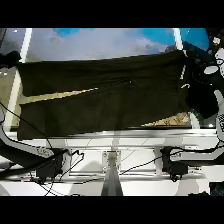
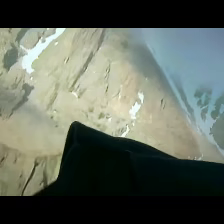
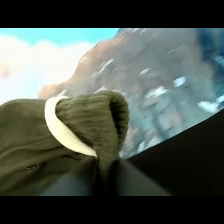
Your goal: Fold the clothes and pants, and hang the long-sleeved shirts on hangers.
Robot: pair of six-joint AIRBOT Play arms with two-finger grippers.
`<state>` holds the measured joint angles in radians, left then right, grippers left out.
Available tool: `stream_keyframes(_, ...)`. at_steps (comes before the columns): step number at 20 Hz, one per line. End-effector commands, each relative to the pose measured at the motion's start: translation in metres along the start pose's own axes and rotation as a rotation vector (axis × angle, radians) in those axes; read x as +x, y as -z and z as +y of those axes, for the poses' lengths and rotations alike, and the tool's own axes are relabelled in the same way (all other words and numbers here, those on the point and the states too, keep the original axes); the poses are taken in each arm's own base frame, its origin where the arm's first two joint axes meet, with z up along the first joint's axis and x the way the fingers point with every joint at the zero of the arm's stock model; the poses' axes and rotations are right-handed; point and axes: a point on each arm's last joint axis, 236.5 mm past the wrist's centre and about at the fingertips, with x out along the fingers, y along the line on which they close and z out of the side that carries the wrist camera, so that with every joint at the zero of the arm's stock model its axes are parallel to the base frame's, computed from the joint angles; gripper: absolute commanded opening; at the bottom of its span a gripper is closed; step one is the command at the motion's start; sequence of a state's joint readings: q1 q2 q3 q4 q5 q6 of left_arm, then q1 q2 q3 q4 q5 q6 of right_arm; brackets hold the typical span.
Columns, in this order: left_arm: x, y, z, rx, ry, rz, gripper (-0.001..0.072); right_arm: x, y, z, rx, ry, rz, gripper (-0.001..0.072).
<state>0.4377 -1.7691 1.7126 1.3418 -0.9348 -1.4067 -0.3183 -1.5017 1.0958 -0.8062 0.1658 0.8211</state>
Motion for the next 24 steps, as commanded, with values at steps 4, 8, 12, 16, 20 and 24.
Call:
stream_keyframes(4, -0.002, 0.002, -0.027, -0.004, 0.04, 0.013, 0.0684, -0.009, -0.025, -0.006, 0.032, 0.04, -0.081, 0.0514)
stream_keyframes(8, -0.068, -0.01, -0.04, 0.035, 0.05, -0.018, 0.0548, -0.056, -0.05, -0.012, 0.034, -0.024, -0.066, 0.0494)
stream_keyframes(12, -0.147, -0.014, -0.064, 0.223, 0.069, -0.069, 0.0102, -0.118, 0.008, -0.057, 0.162, -0.017, 0.244, 0.0387)
stream_keyframes(16, -0.214, -0.013, -0.096, 0.342, 0.091, -0.148, 0.0016, -0.188, 0.135, -0.097, 0.377, 0.028, 0.725, 0.0395)
stream_keyframes(20, -0.222, 0.013, -0.098, 0.334, 0.099, -0.112, 0.0016, -0.21, 0.218, -0.069, 0.644, -0.05, 0.875, 0.0476)
stream_keyframes(24, -0.18, 0.062, -0.06, 0.186, 0.073, 0.034, 0.0016, -0.196, 0.252, -0.033, 0.85, -0.097, 0.835, 0.0559)
